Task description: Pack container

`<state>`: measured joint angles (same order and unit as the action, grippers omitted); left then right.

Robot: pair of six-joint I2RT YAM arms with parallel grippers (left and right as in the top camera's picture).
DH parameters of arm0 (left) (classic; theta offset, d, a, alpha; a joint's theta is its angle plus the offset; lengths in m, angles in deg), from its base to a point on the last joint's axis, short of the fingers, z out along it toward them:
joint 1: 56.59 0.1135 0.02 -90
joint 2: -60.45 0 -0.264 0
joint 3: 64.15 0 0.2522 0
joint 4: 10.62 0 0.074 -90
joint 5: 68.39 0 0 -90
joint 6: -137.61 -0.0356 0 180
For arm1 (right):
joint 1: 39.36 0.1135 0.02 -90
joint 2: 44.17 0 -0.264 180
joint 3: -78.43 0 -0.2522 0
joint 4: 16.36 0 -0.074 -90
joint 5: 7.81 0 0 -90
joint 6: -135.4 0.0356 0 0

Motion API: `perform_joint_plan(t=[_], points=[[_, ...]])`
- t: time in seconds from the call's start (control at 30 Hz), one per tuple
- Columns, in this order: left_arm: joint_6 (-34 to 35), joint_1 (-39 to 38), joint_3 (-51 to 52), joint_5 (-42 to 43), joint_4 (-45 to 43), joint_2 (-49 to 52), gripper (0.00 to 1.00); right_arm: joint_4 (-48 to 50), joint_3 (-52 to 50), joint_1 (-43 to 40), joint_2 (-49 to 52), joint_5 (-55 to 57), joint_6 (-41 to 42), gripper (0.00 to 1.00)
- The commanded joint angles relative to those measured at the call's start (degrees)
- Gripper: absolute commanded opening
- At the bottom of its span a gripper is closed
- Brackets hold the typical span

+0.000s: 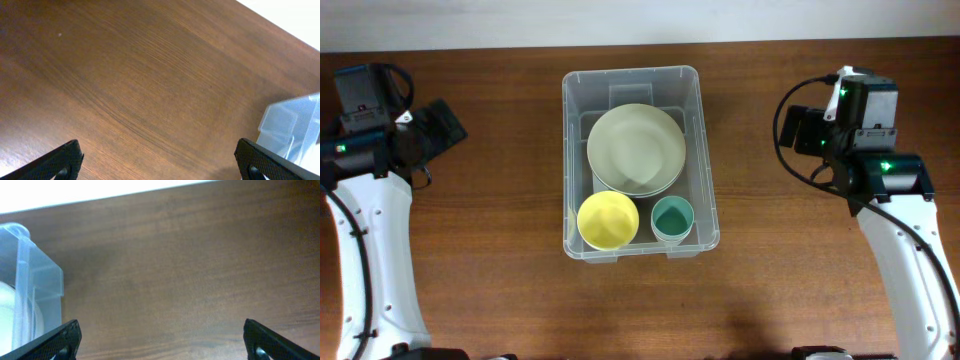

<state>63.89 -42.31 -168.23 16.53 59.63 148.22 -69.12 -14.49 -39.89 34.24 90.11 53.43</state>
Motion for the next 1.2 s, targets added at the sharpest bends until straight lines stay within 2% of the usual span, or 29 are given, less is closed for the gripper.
perform_joint_plan(t=[0.0, 0.1, 0.23, 0.4, 0.5, 0.57, 0.7, 0.87, 1.17], points=[[-6.19, 0.13, -0.04, 2.56, 1.64, -2.89, 0.99, -2.89, 0.74, 0.48, -4.79, -0.37, -0.28, 0.99], [-7.87, -0.39, 1.9, 3.19, 2.51, -8.22, 0.99, -6.91, 0.72, 0.48, -10.54, -0.39, -0.07, 0.99], [-9.11, -3.52, 10.16, 3.87, 0.52, -19.41, 0.99, -11.28, 0.04, 0.55, -18.21, -0.24, 1.92, 0.99], [-11.65, -8.22, 27.04, 3.82, -6.12, -39.45, 0.99, -11.19, -9.66, 0.55, -34.16, 5.99, 4.92, 0.99], [-10.75, -8.98, 34.07, 3.89, -5.07, -51.25, 0.99, -12.15, -16.9, 0.55, -44.52, 6.27, 5.38, 0.99], [-10.54, -8.98, 38.1, 3.91, -5.03, -58.49, 0.99, -13.53, -22.6, 0.52, -51.01, 6.27, 10.4, 0.99], [-10.56, -8.98, 39.21, 3.87, -3.41, -62.6, 0.99, -15.04, -28.28, 0.52, -54.36, 6.25, 11.1, 0.99], [-10.56, -8.98, 39.26, 3.87, -0.92, -62.73, 0.99, -15.67, -32.87, 0.52, -54.23, 5.81, 11.13, 0.99], [-10.56, -8.98, 39.26, 3.87, 0.0, -62.73, 0.99, -15.69, -33.79, 0.52, -54.23, 5.86, 11.1, 0.99]])
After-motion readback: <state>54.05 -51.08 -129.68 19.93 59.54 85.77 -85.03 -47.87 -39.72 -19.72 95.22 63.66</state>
